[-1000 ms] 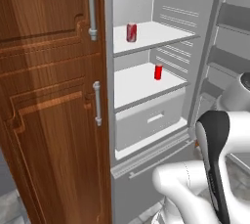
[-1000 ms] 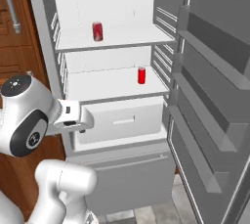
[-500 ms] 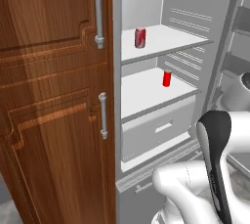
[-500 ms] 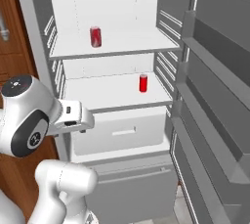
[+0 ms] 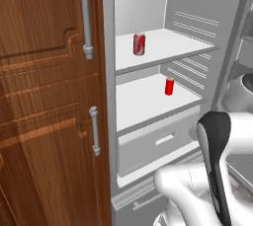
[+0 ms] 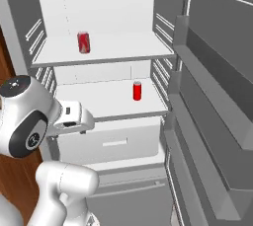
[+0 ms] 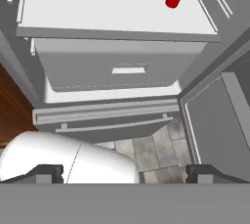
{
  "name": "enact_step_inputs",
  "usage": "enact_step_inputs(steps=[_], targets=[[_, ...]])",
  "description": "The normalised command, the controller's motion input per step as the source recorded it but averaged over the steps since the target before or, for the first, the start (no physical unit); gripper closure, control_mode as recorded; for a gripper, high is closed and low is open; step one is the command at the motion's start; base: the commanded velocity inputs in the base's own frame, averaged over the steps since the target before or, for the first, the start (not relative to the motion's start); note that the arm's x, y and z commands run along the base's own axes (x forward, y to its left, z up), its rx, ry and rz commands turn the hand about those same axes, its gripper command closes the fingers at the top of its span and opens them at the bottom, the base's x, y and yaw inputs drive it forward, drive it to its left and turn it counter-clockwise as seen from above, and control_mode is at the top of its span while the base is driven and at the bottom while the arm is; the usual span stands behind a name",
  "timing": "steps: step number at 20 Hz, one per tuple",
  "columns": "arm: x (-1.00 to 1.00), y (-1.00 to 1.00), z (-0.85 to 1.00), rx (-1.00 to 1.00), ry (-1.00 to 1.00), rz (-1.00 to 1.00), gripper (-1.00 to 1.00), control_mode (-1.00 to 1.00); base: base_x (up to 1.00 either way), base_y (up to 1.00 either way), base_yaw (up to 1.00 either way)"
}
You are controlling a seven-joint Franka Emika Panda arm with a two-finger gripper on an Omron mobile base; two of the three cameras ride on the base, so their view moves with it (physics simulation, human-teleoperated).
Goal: Open the fridge, grab two sodas, and place both sodas inside the bowl with ice on the dining counter.
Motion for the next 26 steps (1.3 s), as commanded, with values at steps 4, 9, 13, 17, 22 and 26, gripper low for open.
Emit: enact_step_inputs(steps=[4,9,13,17,22,26], targets=[[0.00,0.00,0.00,0.00,0.00,0.00,-1.00,1.00,0.37,-0.40,0.11],[0.00,0.00,0.00,0.00,0.00,0.00,-1.00,1.00,0.53,-0.17,0.12],[0.08,0.00,-0.02,0.01,-0.06,0.03,-1.00,-1.00,0.36,-0.03,0.10],[0.16,-0.01,-0.16,0.06,-0.38,0.11,-1.00,-1.00,0.00,0.00,0.00],[0.18,0.00,-0.19,0.08,-0.39,0.09,-1.00,-1.00,0.00,0.00,0.00],[0.43,0.11,-0.10,0.06,-0.20,0.00,-1.00,-1.00,0.00,0.00,0.00]])
